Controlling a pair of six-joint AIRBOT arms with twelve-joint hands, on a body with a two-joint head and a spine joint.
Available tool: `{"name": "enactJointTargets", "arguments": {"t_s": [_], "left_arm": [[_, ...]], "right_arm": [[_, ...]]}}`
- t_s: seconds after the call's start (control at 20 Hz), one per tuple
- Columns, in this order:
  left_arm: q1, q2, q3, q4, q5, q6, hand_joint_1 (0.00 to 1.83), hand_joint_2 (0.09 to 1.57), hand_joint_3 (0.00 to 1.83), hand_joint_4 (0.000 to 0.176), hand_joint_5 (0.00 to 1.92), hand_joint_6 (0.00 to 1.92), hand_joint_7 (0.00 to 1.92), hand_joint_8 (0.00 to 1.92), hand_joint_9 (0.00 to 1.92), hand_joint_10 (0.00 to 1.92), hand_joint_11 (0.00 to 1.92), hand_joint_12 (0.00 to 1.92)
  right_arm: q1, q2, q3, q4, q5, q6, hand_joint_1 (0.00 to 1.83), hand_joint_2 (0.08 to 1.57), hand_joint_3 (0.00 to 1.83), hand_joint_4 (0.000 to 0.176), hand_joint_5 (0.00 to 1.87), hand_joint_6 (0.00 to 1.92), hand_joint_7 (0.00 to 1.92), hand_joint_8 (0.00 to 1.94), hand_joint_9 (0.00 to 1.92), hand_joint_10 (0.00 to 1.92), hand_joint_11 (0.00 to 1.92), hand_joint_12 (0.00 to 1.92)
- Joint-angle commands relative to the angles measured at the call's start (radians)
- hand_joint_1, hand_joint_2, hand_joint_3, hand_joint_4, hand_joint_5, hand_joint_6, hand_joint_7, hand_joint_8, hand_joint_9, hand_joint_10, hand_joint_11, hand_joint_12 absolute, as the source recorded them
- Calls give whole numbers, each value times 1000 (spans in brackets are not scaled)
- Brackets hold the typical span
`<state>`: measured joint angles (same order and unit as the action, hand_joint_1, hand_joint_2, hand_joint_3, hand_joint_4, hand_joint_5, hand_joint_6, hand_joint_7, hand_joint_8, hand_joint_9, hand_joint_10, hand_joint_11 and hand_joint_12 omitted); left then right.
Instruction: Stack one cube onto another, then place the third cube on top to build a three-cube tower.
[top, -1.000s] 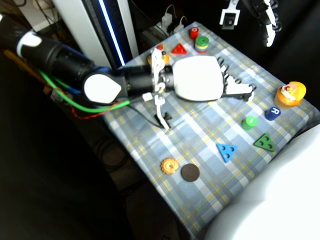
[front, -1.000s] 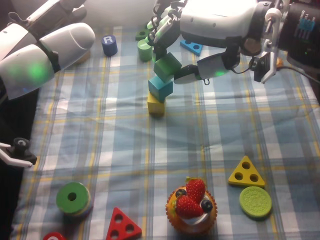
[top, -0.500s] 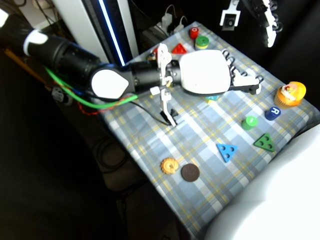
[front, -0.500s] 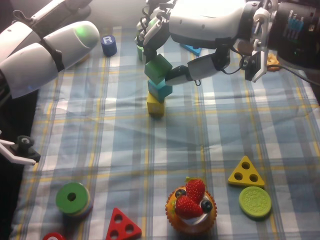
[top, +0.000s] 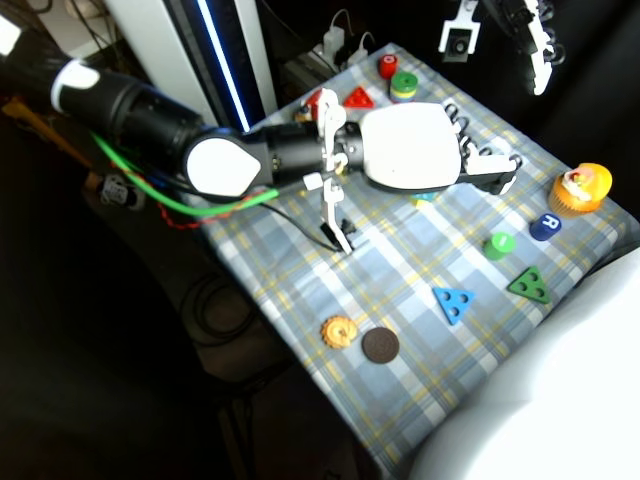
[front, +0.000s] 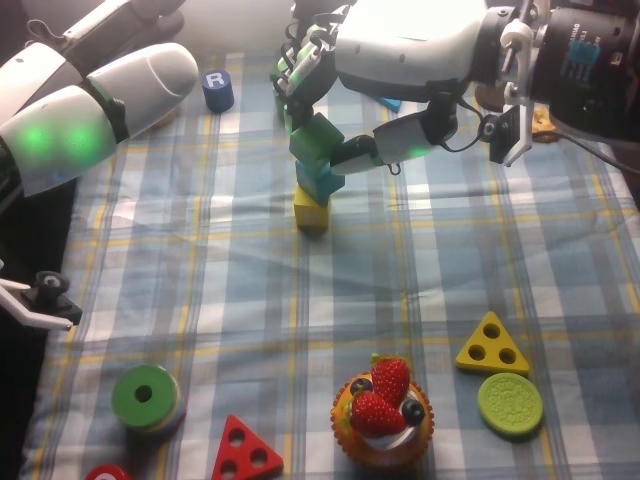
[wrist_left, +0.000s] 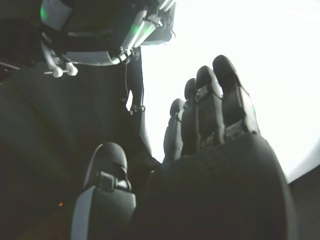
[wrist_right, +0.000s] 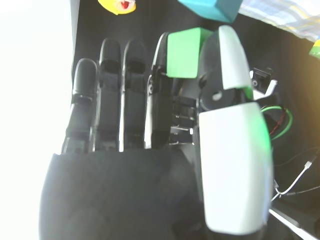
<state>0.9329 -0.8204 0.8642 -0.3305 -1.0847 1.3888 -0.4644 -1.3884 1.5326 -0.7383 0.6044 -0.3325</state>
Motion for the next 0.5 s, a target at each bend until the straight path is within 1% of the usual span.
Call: {"name": "enactJointTargets", "arguments": {"t_s": [0.0, 0.05, 0.1, 0.15, 0.2, 0.25, 0.3, 0.35, 0.4, 0.45], "left_arm": [[-14, -2, 6, 17, -116, -13, 0, 1247, 6, 104, 137, 1, 224, 1, 221, 3, 0, 616], [-14, -3, 6, 17, -116, -13, 0, 1243, 3, 99, 142, 3, 234, 5, 233, 7, 10, 623], [-14, -3, 6, 17, -116, -13, 0, 1240, 1, 100, 140, 1, 232, 4, 226, 4, 1, 619], [-14, -3, 6, 17, -116, -14, 0, 1236, 0, 97, 140, 1, 229, 2, 224, 2, 0, 617], [-14, -3, 6, 17, -116, -14, 0, 1237, 0, 102, 144, 2, 227, 1, 221, 0, 0, 597], [-14, -3, 6, 17, -116, -15, 0, 1237, 0, 102, 144, 2, 227, 1, 221, 0, 0, 597], [-15, -3, 6, 17, -116, -15, 0, 1239, 1, 99, 149, 3, 230, 2, 226, 3, 6, 597], [-15, -3, 6, 17, -117, -15, 0, 1239, 1, 104, 148, 2, 231, 2, 227, 3, 7, 598], [-15, -3, 6, 17, -117, -15, 0, 1240, 1, 104, 147, 1, 232, 1, 221, 1, 1, 578], [-15, -3, 6, 17, -117, -15, 0, 1242, 2, 99, 143, 0, 232, 1, 219, 0, 0, 573]], "right_arm": [[16, -4, 2, 38, 85, 6, 1117, 1054, 0, 5, 1108, 785, 808, 10, 633, 7, 0, 1163], [16, -4, 2, 37, 81, 6, 1121, 1057, 0, 0, 1102, 792, 815, 10, 640, 9, 0, 1199], [16, -6, 2, 35, 78, 6, 1122, 1056, 0, 0, 1103, 789, 824, 12, 651, 12, 0, 1225], [16, -7, 2, 33, 76, 6, 1116, 1058, 0, 4, 1100, 794, 827, 11, 660, 14, 0, 1225], [16, -8, 2, 31, 73, 6, 1117, 1058, 0, 0, 1100, 793, 817, 4, 641, 7, 0, 1081], [16, -8, 2, 31, 71, 6, 1117, 1058, 0, 0, 1100, 793, 817, 4, 641, 7, 0, 1081], [16, -8, 3, 31, 70, 6, 1109, 1061, 1, 17, 1092, 806, 815, 2, 639, 6, 0, 1070], [16, -8, 3, 31, 69, 6, 1109, 1064, 1, 11, 1083, 820, 810, 1, 634, 4, 0, 1092], [16, -8, 3, 31, 68, 6, 1109, 1065, 1, 10, 1081, 823, 803, 0, 628, 1, 0, 1075], [16, -8, 3, 31, 67, 6, 1104, 1065, 0, 23, 1081, 823, 791, 0, 604, 0, 0, 1044]]}}
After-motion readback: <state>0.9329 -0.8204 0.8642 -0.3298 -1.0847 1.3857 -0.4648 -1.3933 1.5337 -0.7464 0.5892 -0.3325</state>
